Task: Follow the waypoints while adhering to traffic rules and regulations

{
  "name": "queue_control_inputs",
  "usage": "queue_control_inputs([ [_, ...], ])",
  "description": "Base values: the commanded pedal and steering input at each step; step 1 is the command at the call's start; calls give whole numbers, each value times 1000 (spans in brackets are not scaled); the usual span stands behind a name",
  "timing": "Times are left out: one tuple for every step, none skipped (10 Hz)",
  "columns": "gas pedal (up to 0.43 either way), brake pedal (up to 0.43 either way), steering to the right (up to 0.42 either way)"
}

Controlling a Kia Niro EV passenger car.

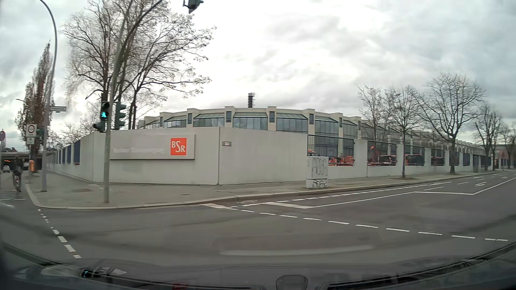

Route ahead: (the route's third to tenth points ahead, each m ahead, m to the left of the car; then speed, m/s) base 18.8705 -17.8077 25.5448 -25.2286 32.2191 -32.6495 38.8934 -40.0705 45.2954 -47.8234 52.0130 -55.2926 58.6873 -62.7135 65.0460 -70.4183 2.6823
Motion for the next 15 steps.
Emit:
queue_control_inputs([
  [130,12,759],
  [130,12,737],
  [130,12,713],
  [130,12,685],
  [150,12,647],
  [150,12,607],
  [157,12,569],
  [157,12,527],
  [157,12,484],
  [157,12,448],
  [157,12,420],
  [157,12,377],
  [157,12,328],
  [169,12,284],
  [177,12,247],
])
